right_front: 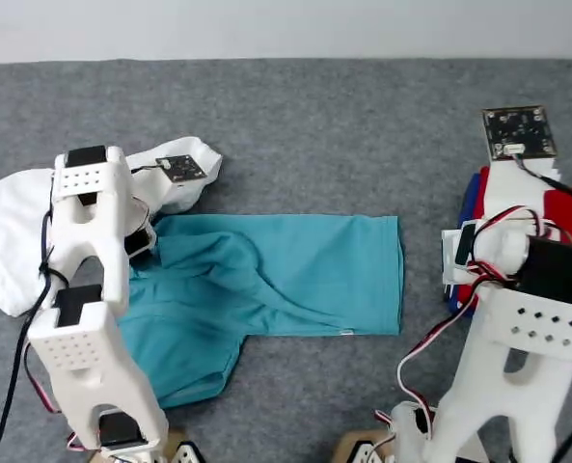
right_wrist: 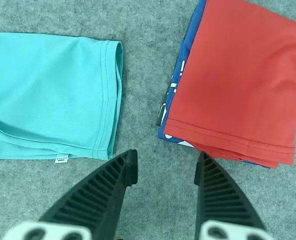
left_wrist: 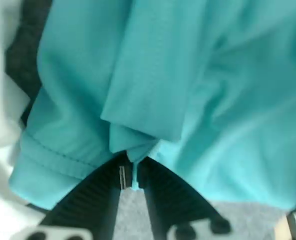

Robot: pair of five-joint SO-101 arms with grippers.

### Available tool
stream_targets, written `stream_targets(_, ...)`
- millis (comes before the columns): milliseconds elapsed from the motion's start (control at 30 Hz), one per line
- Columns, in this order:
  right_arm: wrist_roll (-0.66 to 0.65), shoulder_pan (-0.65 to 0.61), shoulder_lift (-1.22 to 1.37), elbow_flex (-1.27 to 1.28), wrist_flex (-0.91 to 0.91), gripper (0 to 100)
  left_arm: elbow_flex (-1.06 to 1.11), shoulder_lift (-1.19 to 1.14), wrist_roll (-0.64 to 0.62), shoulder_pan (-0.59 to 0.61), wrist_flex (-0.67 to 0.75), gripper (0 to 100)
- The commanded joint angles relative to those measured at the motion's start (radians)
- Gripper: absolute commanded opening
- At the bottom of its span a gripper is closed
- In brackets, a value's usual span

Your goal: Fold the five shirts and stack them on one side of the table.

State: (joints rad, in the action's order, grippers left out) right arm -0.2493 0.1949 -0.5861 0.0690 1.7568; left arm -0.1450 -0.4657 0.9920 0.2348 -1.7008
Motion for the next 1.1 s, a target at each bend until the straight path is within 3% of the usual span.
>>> stream_targets(0,0.008,0.007,-0.018,-0.005,0.036,19.8,0.024,0.106,0.072,0.008,-0.055,0)
stream_targets(433,-0.058,0.005,-0.016,-0.003,0.033,19.8,0.097,0.043,0.298,0.12,-0.034,0)
stream_targets(767,-0.092,0.005,-0.016,-0.003,0.035,19.7,0.097,-0.063,0.296,0.153,0.087,1)
stream_targets(1067,-0.129,-0.064,-0.016,0.058,0.035,19.8,-0.042,0.051,0.172,0.152,-0.009,11)
